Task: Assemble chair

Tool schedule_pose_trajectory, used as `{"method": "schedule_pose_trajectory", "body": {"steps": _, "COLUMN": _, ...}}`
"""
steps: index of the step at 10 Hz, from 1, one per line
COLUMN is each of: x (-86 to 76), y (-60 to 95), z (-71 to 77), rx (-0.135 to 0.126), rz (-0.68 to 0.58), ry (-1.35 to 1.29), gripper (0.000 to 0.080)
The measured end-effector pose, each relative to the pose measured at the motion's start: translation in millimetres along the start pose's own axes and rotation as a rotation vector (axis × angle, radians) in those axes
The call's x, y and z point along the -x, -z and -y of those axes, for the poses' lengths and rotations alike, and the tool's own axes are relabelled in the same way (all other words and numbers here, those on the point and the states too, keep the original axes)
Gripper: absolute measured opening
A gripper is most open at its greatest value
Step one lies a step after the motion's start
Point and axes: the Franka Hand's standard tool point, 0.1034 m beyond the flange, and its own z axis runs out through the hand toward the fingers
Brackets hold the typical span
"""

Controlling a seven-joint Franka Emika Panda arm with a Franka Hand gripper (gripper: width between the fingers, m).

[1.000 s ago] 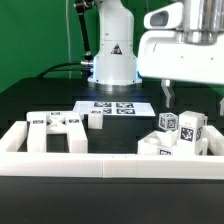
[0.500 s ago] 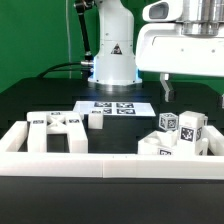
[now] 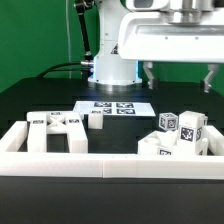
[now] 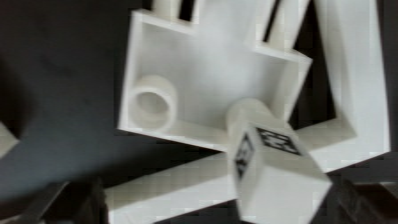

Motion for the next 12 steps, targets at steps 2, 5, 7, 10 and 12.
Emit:
{"method": "schedule_pose_trajectory", "body": {"steps": 2, "x": -1.0, "y": -2.8, "z": 1.4, "rx": 0.002, "rz": 0.001, "ry": 0.002, "gripper": 0.0649}}
{"method": "schedule_pose_trajectory", "body": {"steps": 5, "x": -7.7, "y": -5.3, "z": -32.3, "rx": 0.015, "rz": 0.005, "ry": 0.073, "gripper": 0.0649}}
{"method": "schedule_pose_trajectory", "body": {"steps": 7, "x": -9.6, "y": -12.3, "z": -89.4, "rx": 0.029, "rz": 0.016, "ry": 0.128, "gripper": 0.0649}}
{"method": "schedule_pose_trajectory", "body": {"steps": 10, "x": -13.4, "y": -20.1, "z": -126.5, "rx": 0.036, "rz": 0.017, "ry": 0.15, "gripper": 0.0649}}
{"method": "schedule_pose_trajectory", "body": {"steps": 12, "x": -13.1, "y": -20.1, "z": -126.4, "rx": 0.036, "rz": 0.017, "ry": 0.15, "gripper": 0.0649}}
